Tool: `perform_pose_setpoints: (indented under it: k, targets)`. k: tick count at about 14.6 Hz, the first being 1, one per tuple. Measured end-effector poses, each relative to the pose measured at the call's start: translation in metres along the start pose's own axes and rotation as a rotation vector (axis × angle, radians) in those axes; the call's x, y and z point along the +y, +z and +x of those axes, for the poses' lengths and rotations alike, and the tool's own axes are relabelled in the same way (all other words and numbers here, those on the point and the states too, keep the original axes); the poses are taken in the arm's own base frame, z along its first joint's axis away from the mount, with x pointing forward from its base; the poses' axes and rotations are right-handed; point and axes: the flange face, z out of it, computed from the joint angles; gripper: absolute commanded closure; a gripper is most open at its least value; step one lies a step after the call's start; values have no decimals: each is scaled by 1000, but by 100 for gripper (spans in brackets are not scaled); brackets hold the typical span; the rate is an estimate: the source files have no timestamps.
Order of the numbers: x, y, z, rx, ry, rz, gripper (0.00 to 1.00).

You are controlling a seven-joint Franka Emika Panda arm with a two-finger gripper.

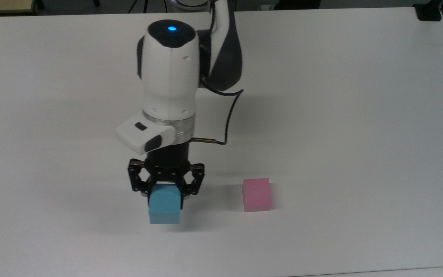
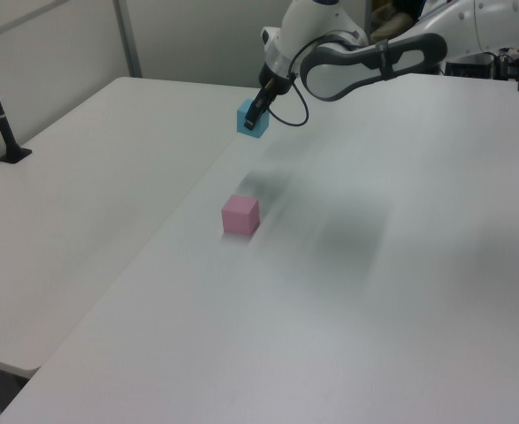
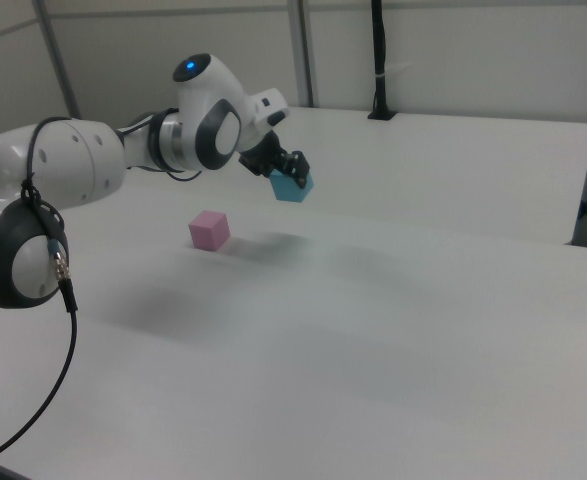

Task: Put blue cube on pink cube
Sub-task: 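Lift the blue cube and carry it over the pink cube, then lower the blue cube onto the pink cube's top face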

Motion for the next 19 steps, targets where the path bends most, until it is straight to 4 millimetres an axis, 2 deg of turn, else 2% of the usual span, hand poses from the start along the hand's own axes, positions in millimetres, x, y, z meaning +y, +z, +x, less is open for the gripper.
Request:
perform_pose_setpoints:
  k: [2, 4, 7, 10, 15, 19]
  targets:
    - [-26, -5, 1, 6, 1, -1, 38]
    - [-70, -14, 0, 19, 11, -7, 37]
    - [-119, -24, -4, 26, 31, 11, 37]
    - [-153, -28, -10, 25, 52, 34, 37]
    - [-201, -35, -23, 18, 43, 65, 37]
    - [-200, -19, -36, -19, 44, 50, 37]
